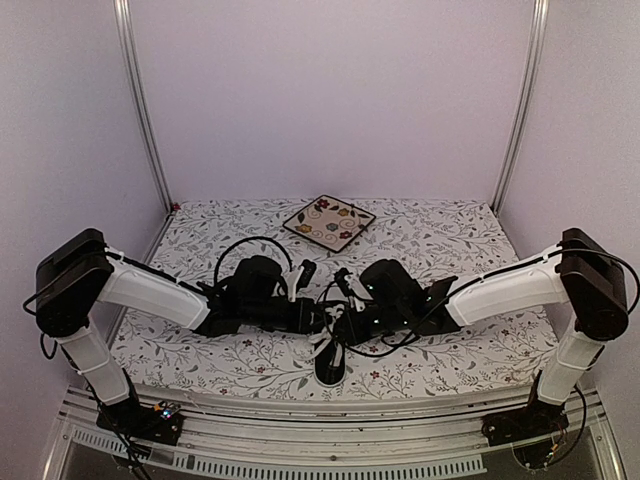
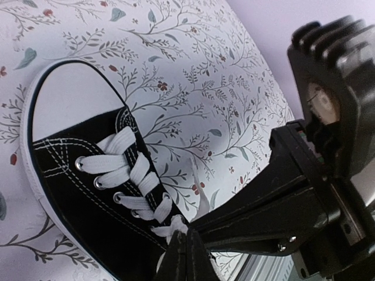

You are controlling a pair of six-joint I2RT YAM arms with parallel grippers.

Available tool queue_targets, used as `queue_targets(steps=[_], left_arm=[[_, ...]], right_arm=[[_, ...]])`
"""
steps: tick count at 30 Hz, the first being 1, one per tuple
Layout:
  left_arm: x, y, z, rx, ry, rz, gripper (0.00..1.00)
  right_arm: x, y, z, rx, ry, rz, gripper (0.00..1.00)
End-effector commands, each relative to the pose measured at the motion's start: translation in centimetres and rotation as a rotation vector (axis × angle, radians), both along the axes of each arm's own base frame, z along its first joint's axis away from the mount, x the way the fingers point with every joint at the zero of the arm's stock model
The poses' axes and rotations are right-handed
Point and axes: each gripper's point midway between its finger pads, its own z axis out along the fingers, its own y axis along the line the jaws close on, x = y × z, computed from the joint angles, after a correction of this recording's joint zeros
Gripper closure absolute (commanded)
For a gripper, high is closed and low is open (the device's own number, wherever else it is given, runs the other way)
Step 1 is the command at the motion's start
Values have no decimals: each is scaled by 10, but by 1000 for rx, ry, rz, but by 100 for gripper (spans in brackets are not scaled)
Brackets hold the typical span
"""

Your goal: Tie the shoes

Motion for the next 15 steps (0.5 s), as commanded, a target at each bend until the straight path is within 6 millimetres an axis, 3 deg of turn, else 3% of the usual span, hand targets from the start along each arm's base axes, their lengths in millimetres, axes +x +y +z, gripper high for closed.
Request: queue_targets(steps=[1, 7, 15], left_arm=[[4, -2, 13, -22, -28, -1, 100], [3, -2, 14, -32, -24, -1, 100], [-6, -2, 4, -31, 12, -17, 100]], right_arm=[[-2, 10, -3, 7, 20, 8, 98], [2, 9, -18, -19, 42, -35, 98], [16, 4, -24, -22, 40, -142, 98]])
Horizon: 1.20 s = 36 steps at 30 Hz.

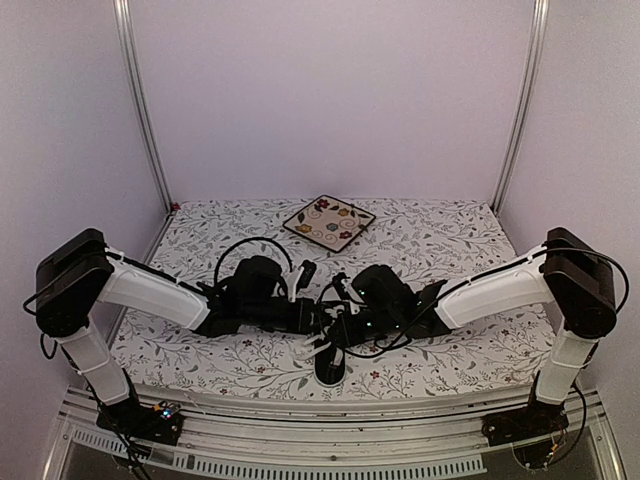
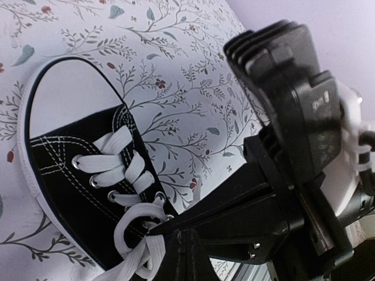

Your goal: Tie the shoes

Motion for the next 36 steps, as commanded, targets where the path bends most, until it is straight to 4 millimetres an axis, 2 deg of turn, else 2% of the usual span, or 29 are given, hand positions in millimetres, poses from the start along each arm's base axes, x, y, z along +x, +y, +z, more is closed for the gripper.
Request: queue_targets(steps=[1, 7, 8, 11, 12, 14, 21, 31, 36], left_arm=[[-5, 0, 2, -22, 7, -9, 100], [-2, 9, 2, -5, -4, 26, 100], [1, 12, 4, 4, -23, 45, 98], [13, 22, 9, 31, -69, 86, 82], [19, 26, 8, 38, -76, 99, 77], [27, 30, 2, 51, -73, 107, 72], [29, 17, -23, 119, -65, 10, 68], [14, 9, -38, 91, -54, -82, 60], [14, 6, -44, 93, -42, -93, 61]], right_arm=[[11, -3, -7, -17, -4, -93, 98], [11, -8, -9, -16, 6, -119, 98], [10, -9, -8, -16, 7, -117, 98], [8, -13, -6, -14, 6, -115, 98], [6, -15, -6, -14, 6, -113, 98], [4, -18, -6, -18, 7, -113, 98], [1, -23, -12, -28, 17, -109, 98], [1, -22, -12, -24, 20, -115, 98], [1, -21, -12, -24, 21, -113, 98]])
